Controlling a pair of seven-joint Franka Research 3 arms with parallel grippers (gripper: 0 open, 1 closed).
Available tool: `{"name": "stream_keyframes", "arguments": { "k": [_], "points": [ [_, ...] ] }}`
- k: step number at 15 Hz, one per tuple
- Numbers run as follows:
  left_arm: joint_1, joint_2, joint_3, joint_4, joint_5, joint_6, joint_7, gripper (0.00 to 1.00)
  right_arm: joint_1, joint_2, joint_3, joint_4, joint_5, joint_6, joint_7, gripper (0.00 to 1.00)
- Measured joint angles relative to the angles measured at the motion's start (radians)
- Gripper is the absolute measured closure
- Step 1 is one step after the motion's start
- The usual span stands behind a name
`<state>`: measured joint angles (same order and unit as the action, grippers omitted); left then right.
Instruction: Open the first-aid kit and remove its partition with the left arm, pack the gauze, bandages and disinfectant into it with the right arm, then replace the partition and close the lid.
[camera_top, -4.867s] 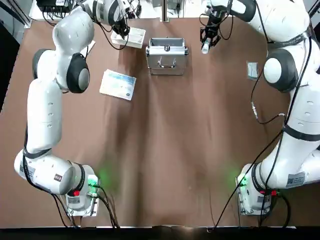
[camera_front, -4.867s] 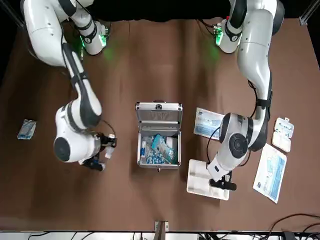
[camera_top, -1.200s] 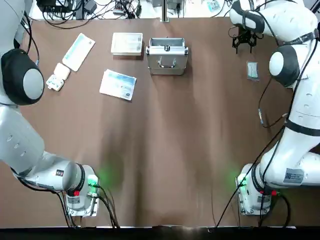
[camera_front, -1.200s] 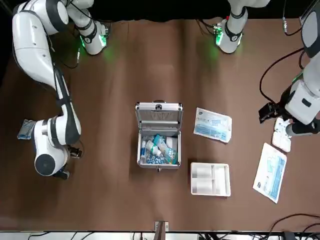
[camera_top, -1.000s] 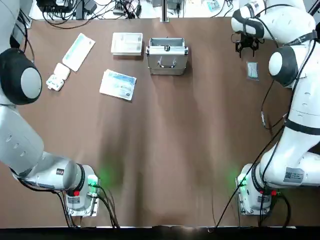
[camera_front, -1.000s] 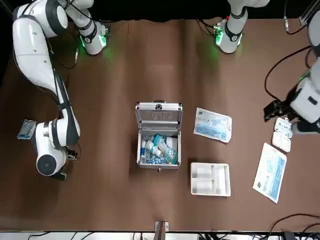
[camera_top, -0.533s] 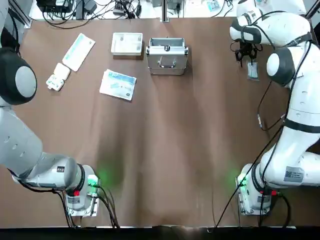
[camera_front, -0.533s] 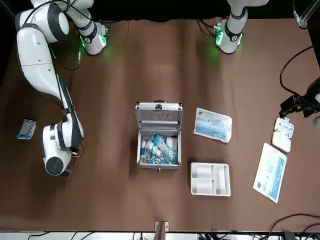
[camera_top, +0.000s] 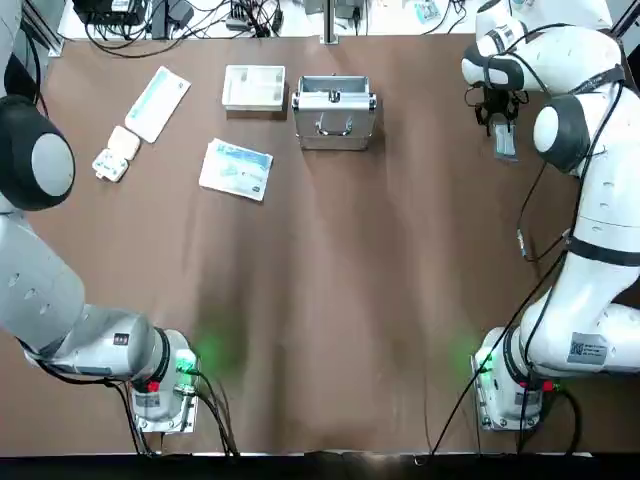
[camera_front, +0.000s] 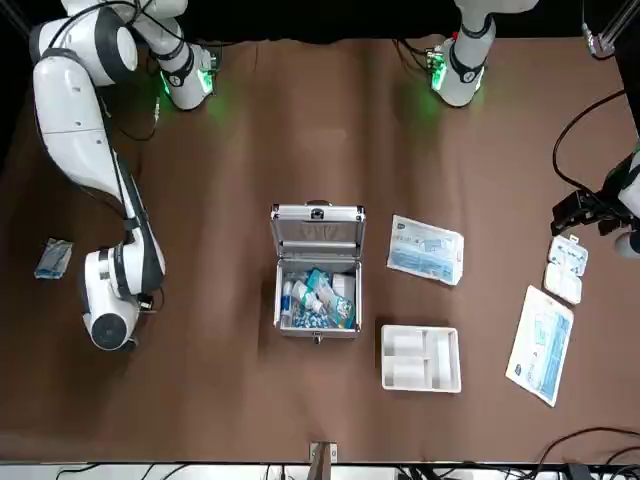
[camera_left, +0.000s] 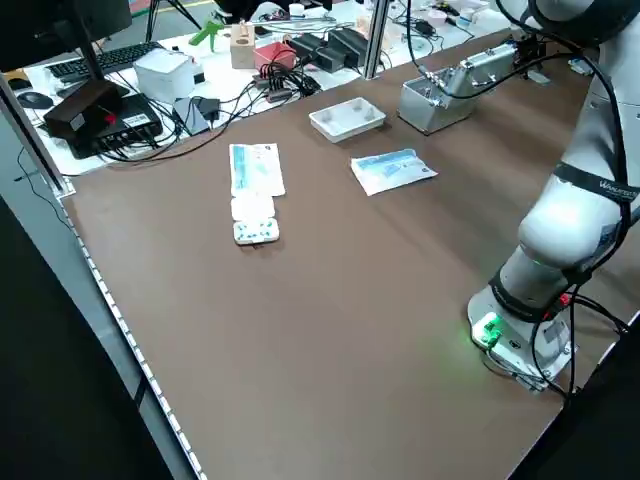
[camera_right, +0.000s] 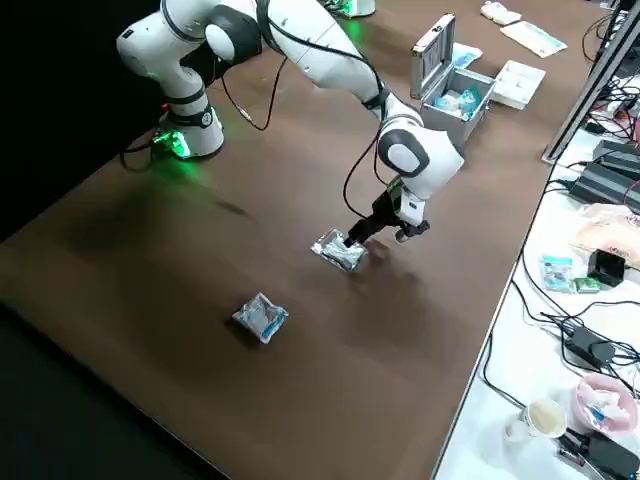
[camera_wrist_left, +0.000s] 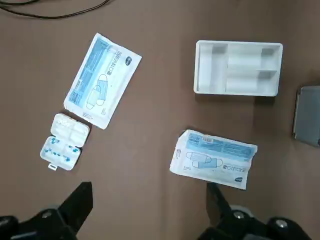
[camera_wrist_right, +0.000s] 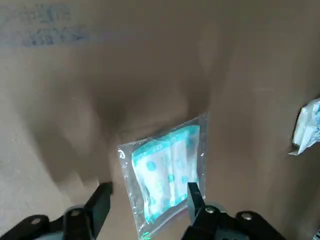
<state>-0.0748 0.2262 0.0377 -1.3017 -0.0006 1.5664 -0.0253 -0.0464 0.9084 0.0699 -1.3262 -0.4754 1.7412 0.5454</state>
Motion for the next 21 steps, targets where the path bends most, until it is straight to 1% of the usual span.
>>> {"name": "stream_keyframes", "arguments": {
  "k": [2, 4, 6, 8, 9, 11, 12, 13, 17, 18, 21],
  "points": [
    [0.000, 0.000, 0.000, 0.000, 0.000, 0.000, -0.001, 0.00, -0.004, 0.000, 0.000, 0.000, -0.001, 0.000, 0.000, 0.32],
    [0.000, 0.000, 0.000, -0.001, 0.000, 0.000, -0.001, 0.00, -0.010, 0.002, -0.002, -0.004, -0.005, 0.000, 0.000, 0.50],
    [-0.001, 0.000, 0.000, -0.002, 0.000, 0.000, -0.003, 0.00, -0.016, 0.003, -0.002, -0.004, -0.008, 0.001, -0.001, 0.51],
    [-0.001, 0.000, -0.005, -0.003, 0.000, 0.000, -0.004, 0.00, -0.018, 0.004, -0.002, -0.004, -0.012, 0.001, -0.001, 0.55],
    [-0.002, 0.000, -0.009, -0.004, 0.000, 0.000, -0.008, 0.00, -0.018, 0.005, -0.002, -0.004, -0.014, 0.001, -0.001, 0.60],
    [-0.003, 0.000, -0.013, -0.006, 0.000, 0.000, -0.013, 0.00, -0.018, 0.007, -0.001, -0.004, -0.015, 0.001, -0.001, 0.63],
    [-0.003, 0.000, -0.014, -0.007, 0.000, 0.000, -0.014, 0.00, -0.018, 0.008, -0.001, -0.005, -0.016, 0.001, -0.001, 0.73],
    [-0.003, 0.000, -0.014, -0.007, 0.000, 0.000, -0.014, 0.00, -0.019, 0.012, -0.003, -0.005, -0.018, 0.001, -0.001, 0.84],
    [-0.003, 0.000, -0.014, -0.007, 0.000, 0.000, -0.014, 0.00, -0.020, 0.016, -0.001, -0.005, -0.020, 0.003, 0.000, 0.92],
    [-0.003, 0.000, -0.014, -0.007, 0.000, 0.000, -0.014, 0.00, -0.020, 0.017, -0.001, -0.005, -0.020, 0.003, 0.000, 0.96],
    [-0.003, 0.000, -0.015, -0.008, 0.000, 0.000, -0.014, 0.00, -0.018, 0.017, -0.001, -0.005, -0.022, 0.002, -0.002, 0.97]
  ]
}}
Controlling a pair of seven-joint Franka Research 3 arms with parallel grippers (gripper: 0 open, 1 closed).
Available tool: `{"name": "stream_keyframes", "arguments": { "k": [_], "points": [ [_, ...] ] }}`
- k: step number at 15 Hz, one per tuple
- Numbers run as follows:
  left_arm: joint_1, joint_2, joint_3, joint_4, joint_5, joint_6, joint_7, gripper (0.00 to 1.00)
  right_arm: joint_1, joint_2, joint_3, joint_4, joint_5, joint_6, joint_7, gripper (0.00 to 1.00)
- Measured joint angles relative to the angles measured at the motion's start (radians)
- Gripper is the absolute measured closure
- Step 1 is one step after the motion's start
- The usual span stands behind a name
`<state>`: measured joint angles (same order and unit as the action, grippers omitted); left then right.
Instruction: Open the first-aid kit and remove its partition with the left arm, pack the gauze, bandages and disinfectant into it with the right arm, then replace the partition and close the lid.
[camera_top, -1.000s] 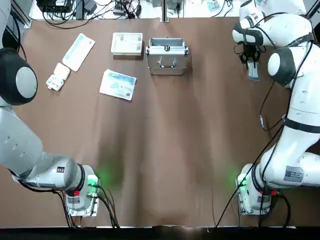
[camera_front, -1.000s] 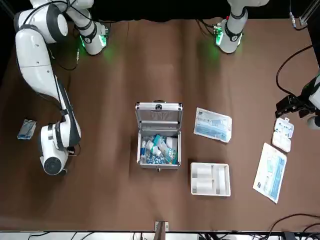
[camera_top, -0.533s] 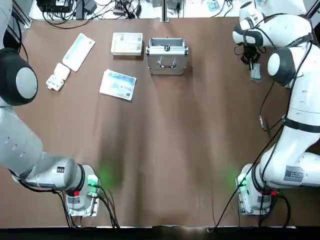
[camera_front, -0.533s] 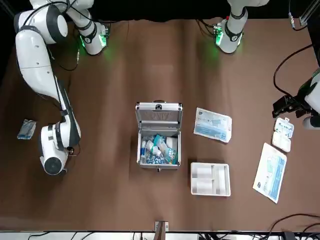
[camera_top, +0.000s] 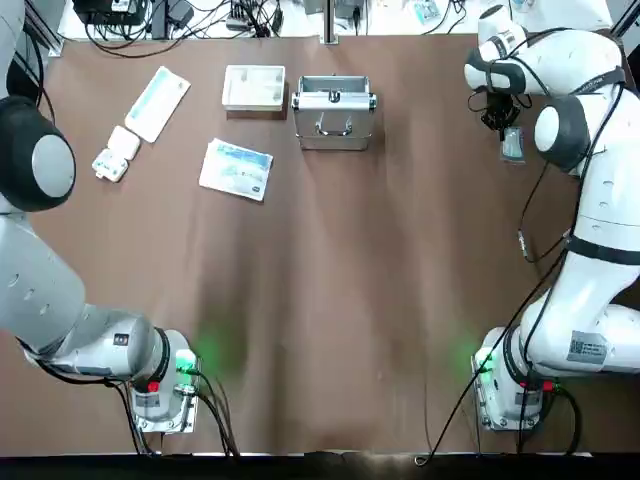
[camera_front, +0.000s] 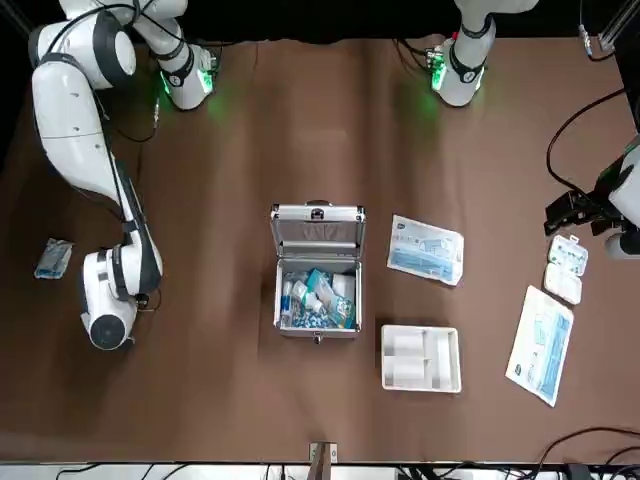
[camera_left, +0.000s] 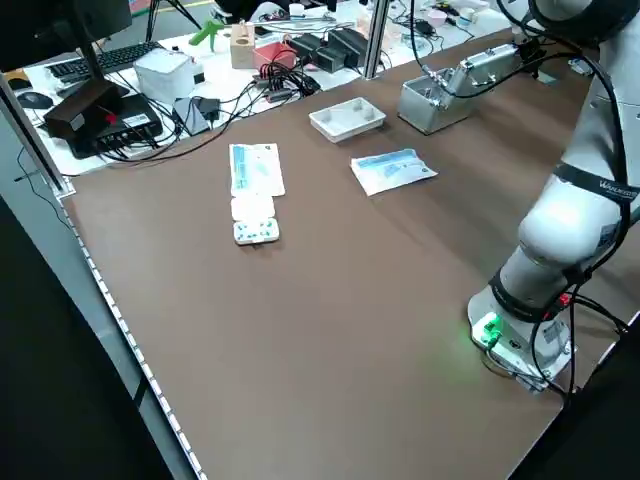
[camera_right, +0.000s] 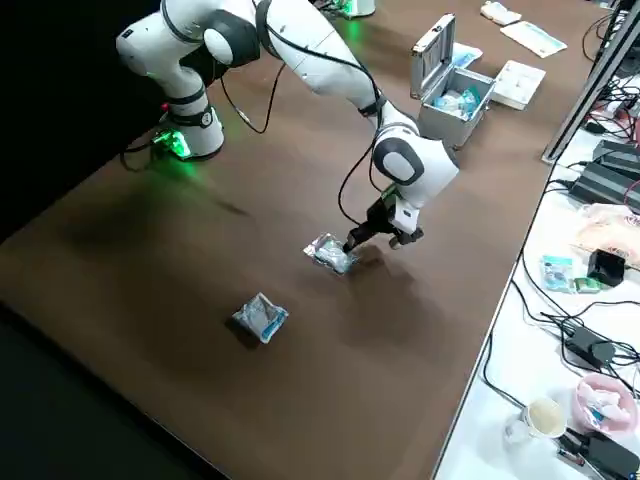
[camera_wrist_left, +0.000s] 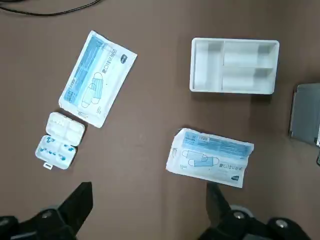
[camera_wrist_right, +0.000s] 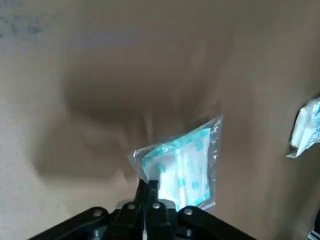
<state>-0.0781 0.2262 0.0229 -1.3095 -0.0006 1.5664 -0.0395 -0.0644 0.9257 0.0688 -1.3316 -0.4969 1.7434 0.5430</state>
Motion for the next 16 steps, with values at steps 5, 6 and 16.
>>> {"name": "stream_keyframes", "arguments": {
  "k": [5, 6, 16],
  "points": [
    [-0.005, 0.000, -0.005, -0.002, 0.000, 0.000, -0.001, 0.00, 0.036, -0.021, 0.063, 0.030, 0.041, -0.097, -0.005, 0.99],
    [-0.005, 0.000, -0.006, -0.002, 0.000, 0.000, -0.002, 0.00, 0.055, -0.033, 0.085, 0.048, 0.078, -0.151, -0.002, 0.99],
    [-0.004, 0.000, -0.006, -0.002, 0.000, 0.000, -0.002, 0.00, 0.131, -0.078, 0.485, 0.265, 0.323, -0.183, 0.309, 0.99]
  ]
}}
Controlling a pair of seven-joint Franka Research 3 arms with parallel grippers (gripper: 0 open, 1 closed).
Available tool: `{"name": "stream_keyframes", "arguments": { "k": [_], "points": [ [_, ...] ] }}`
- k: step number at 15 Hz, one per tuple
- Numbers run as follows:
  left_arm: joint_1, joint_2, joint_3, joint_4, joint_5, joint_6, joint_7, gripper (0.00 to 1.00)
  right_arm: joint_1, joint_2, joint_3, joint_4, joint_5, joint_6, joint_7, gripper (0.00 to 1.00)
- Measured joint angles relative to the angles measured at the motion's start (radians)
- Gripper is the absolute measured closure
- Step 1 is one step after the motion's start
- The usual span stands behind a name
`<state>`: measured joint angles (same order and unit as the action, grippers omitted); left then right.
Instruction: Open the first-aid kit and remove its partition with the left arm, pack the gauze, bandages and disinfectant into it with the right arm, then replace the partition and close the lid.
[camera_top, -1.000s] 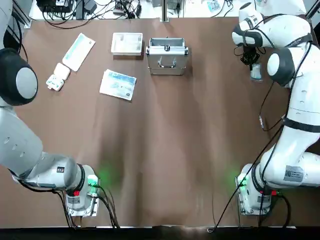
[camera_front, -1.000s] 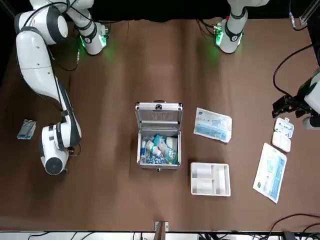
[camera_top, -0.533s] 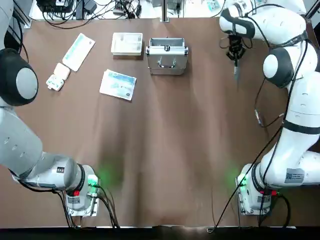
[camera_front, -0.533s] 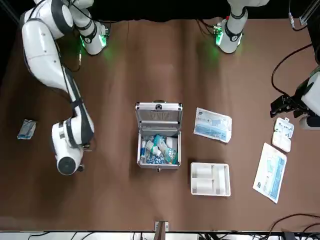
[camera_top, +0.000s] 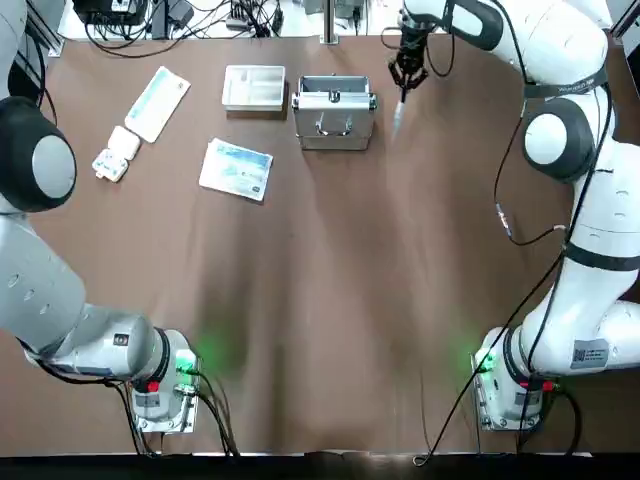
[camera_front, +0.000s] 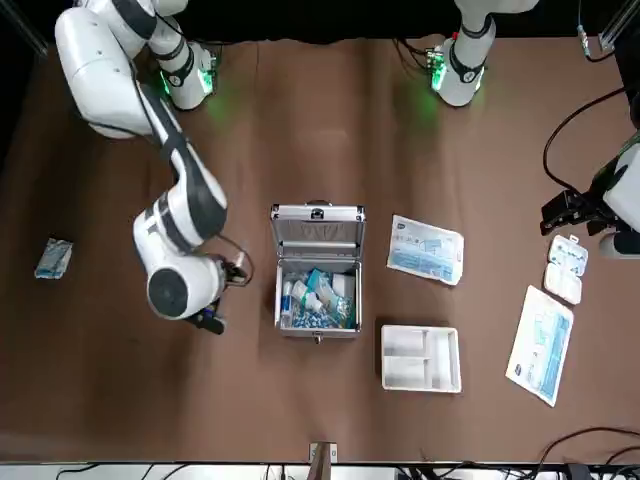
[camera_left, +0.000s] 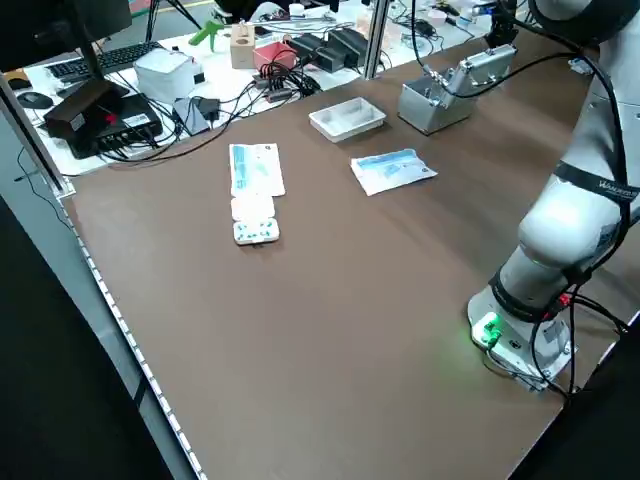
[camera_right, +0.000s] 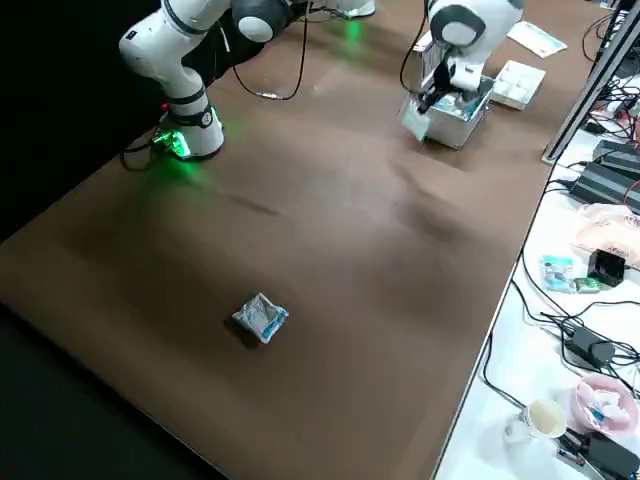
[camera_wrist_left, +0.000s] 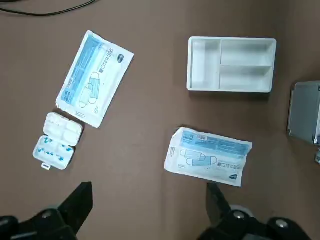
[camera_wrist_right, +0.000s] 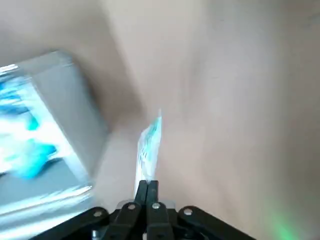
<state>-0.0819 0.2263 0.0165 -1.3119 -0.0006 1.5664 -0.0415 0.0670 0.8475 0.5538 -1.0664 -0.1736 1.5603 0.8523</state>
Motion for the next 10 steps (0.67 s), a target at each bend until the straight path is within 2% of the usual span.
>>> {"name": "stream_keyframes", "arguments": {
  "k": [2, 6, 10],
  "points": [
    [0.000, 0.000, 0.000, 0.000, 0.000, 0.000, 0.000, 0.00, 0.001, 0.000, 0.067, 0.015, 0.000, 0.040, 0.039, 0.99],
    [0.008, 0.000, 0.002, 0.000, 0.000, 0.000, -0.001, 0.00, 0.001, 0.001, 0.134, 0.016, 0.002, 0.194, 0.047, 0.99],
    [0.012, -0.001, 0.004, 0.001, 0.000, 0.000, -0.001, 0.00, 0.027, 0.013, 0.159, 0.009, 0.003, 0.360, 0.042, 0.99]
  ]
}}
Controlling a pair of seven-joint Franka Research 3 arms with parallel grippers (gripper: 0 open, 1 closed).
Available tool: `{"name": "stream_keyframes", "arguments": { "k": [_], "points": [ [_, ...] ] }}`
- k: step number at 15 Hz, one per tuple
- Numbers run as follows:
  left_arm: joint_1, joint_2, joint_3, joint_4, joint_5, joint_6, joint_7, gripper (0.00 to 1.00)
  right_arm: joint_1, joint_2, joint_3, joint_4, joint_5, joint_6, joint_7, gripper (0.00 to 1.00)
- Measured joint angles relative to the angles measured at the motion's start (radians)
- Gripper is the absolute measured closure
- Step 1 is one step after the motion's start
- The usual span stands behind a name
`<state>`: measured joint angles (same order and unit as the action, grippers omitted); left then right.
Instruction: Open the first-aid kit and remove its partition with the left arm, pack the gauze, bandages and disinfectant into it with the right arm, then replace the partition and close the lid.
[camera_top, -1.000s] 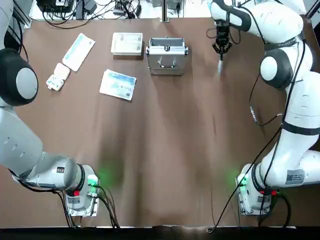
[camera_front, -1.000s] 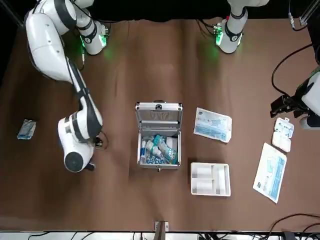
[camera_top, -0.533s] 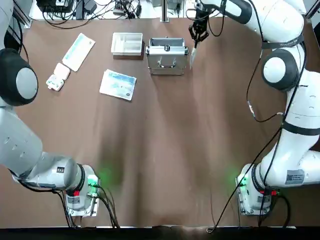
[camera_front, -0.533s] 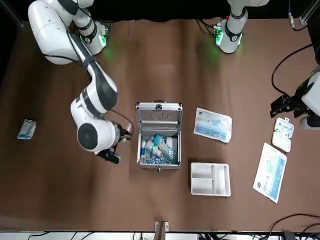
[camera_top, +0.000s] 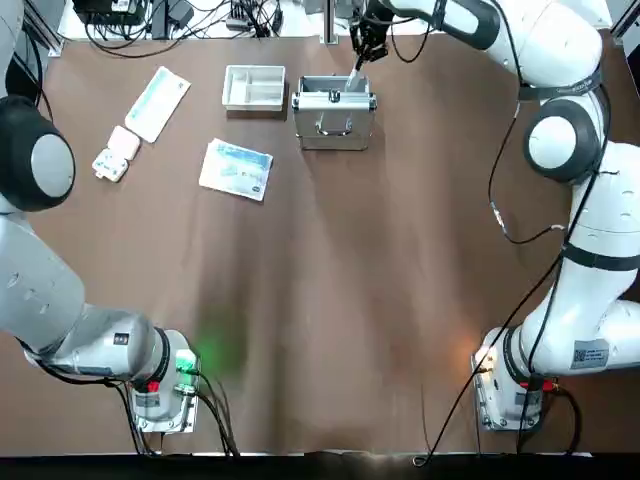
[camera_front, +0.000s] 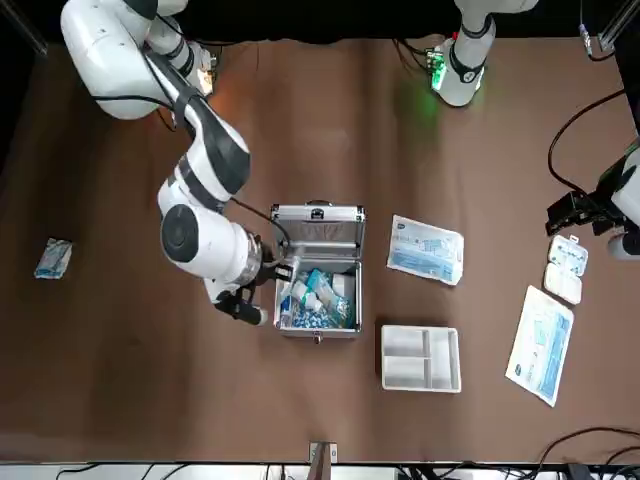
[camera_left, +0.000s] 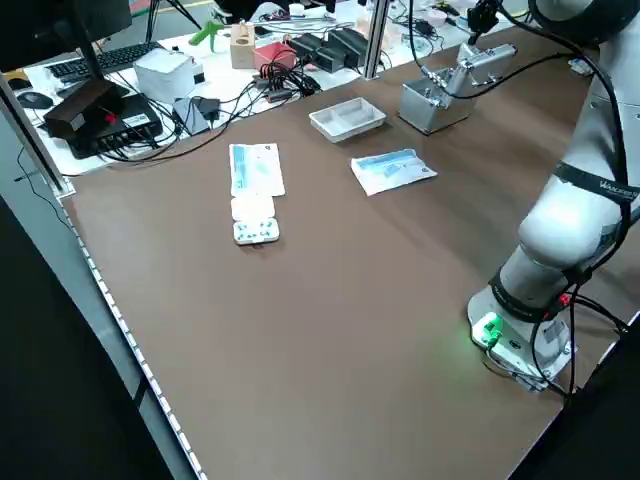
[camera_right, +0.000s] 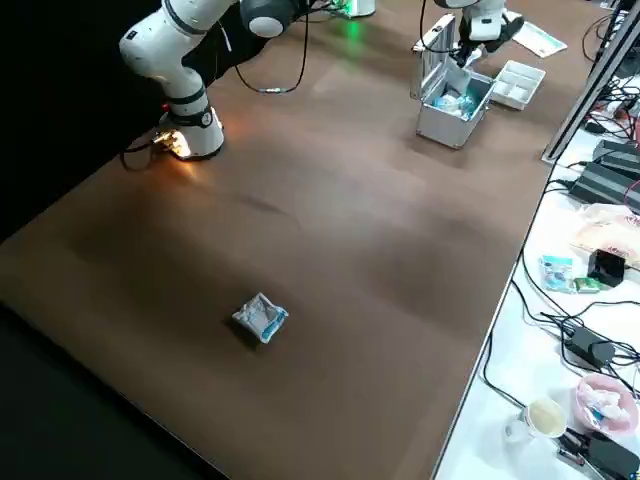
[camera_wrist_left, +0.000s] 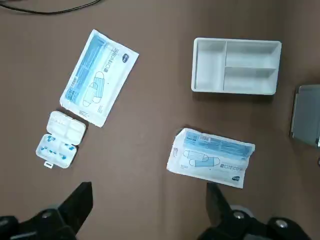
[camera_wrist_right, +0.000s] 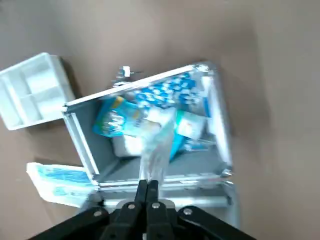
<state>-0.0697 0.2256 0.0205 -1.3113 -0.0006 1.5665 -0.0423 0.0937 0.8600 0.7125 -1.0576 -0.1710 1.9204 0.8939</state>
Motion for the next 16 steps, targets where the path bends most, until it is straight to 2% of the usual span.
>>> {"name": "stream_keyframes", "arguments": {
  "k": [3, 5, 6, 9, 16],
  "points": [
    [-0.002, 0.000, -0.001, 0.000, 0.000, -0.001, 0.000, 0.00, 0.052, 0.031, -0.013, -0.003, 0.000, 0.128, -0.002, 0.99],
    [-0.008, 0.000, -0.001, -0.001, 0.000, -0.004, -0.008, 0.00, 0.098, 0.047, -0.051, -0.003, 0.000, 0.200, -0.002, 0.99],
    [-0.010, 0.000, -0.002, -0.001, 0.000, -0.004, -0.019, 0.00, 0.138, 0.061, -0.086, -0.003, 0.000, 0.264, -0.002, 0.99],
    [-0.010, 0.000, -0.002, -0.001, 0.000, -0.004, -0.020, 0.00, 0.164, 0.081, -0.104, -0.004, 0.000, 0.296, -0.002, 0.99],
    [-0.009, 0.000, -0.002, -0.001, 0.000, -0.008, -0.025, 0.00, 0.161, 0.139, -0.126, -0.004, 0.000, 0.327, -0.030, 0.98]
  ]
}}
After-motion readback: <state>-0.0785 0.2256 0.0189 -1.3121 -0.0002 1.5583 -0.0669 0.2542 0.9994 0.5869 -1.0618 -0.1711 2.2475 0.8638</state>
